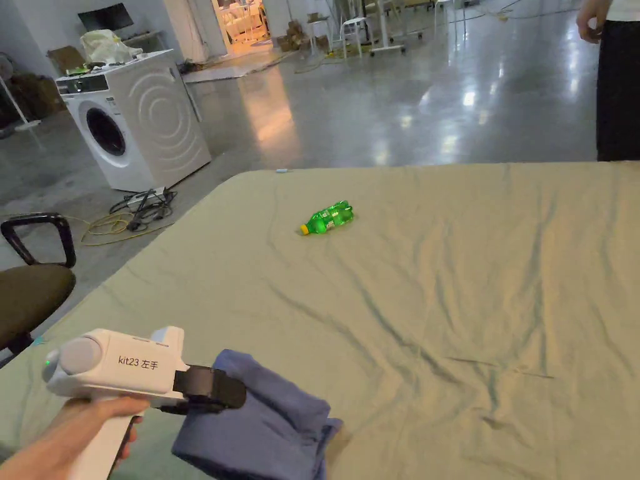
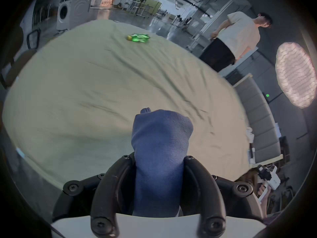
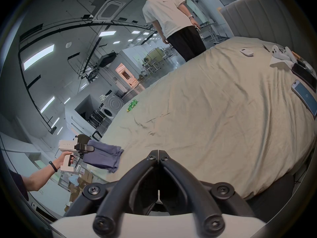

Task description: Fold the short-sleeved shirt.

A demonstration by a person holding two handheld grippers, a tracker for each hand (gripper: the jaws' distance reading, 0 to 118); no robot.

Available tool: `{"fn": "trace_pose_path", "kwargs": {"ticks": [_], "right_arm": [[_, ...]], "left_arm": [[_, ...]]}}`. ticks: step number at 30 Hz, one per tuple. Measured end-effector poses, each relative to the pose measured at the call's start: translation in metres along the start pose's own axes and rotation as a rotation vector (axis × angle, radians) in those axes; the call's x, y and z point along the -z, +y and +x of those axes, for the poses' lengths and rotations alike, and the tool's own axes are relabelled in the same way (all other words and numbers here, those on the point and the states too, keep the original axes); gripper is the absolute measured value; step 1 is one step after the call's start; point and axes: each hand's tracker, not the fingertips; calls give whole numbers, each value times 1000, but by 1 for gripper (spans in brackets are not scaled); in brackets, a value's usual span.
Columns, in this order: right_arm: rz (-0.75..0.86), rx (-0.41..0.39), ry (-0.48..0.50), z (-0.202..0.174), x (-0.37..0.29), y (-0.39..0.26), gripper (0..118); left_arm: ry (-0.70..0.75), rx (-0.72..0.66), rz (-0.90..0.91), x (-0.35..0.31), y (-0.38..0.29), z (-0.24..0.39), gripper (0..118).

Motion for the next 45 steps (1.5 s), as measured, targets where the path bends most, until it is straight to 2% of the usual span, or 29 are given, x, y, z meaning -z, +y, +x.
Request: {"fn": "trace_pose_path", "kwargs": {"ticks": [3,5,6,8,9,11,13,17,22,26,28,31,34,38,41,43,45], "right_arm": [[-13,9,-30,2,4,0,0],[-59,6,-89,0,7,2,0],[-69,6,-89,-2,8,4,0],[-62,5,-83,-2,5,4,0],[-62,13,-93,-1,4,5,0],[-53,28,-106,2,0,9,0],[-43,23,-108,5,-3,13,0],[-29,-125,-172,10,-5,23,0],[79,-249,-184,-8,-23,42,0],[207,-398,-244,-36,-45,65,0],[282,-413,-232,-44,-56,75,0],[381,-386,-209,-54,-68,87,0],[426,-421,-217,-64,-78,90,0],[437,-505,-244,-74,-85,85,0],[432,-532,-252,-80,-91,78,0],[433,-540,-257,-80,-93,74,0],[442,-538,-267,-81,-95,69,0]], "left_arm": [[51,-71,-32,8,17,-40,40],[71,-107,-56,21,15,-53,44],[67,-122,-57,30,10,-62,58],[147,-112,-68,44,3,-73,88],[192,-85,-64,54,5,-82,94],[248,-75,-123,54,4,-90,94],[379,-128,-165,41,7,-88,94],[421,-36,35,-25,8,-48,94],[308,184,317,-101,-19,68,93],[236,328,557,-133,-63,167,92],[153,427,623,-142,-86,210,92],[111,452,786,-137,-119,262,92],[59,500,863,-117,-145,302,91],[103,606,900,-97,-173,338,75],[131,597,924,-102,-190,354,39],[130,587,930,-106,-196,355,35],[126,594,931,-113,-203,354,7]]}}
